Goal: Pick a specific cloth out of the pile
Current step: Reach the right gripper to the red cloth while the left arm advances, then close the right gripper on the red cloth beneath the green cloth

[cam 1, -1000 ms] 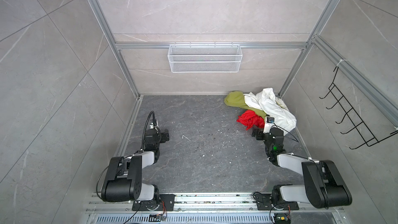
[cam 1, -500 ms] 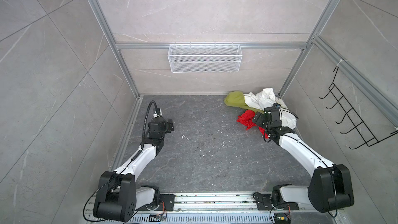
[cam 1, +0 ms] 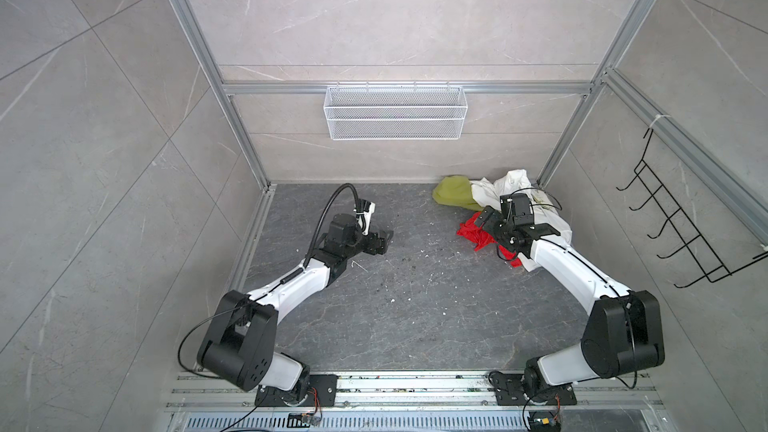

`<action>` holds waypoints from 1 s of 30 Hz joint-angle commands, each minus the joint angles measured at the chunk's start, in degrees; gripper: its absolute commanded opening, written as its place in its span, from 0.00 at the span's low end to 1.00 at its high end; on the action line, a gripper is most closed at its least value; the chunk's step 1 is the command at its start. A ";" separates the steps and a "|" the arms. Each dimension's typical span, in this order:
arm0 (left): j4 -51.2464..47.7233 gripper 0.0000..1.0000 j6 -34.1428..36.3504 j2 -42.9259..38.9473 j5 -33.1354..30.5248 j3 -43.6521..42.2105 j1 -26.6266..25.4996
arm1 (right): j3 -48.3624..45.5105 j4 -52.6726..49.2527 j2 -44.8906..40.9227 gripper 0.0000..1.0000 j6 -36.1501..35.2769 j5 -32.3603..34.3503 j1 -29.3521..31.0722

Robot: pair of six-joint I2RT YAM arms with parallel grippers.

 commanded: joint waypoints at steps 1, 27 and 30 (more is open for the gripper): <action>3.67 0.89 1.75 4.73 4.92 4.94 -2.43 | 2.54 -3.42 2.20 1.00 -1.89 1.64 0.30; 6.98 0.98 -3.25 17.76 9.12 14.04 -6.20 | 17.44 -8.42 21.30 0.96 0.13 4.18 -0.68; 7.09 1.00 -3.95 18.21 9.70 14.27 -6.18 | 18.25 -8.62 22.36 0.96 0.09 4.59 -0.73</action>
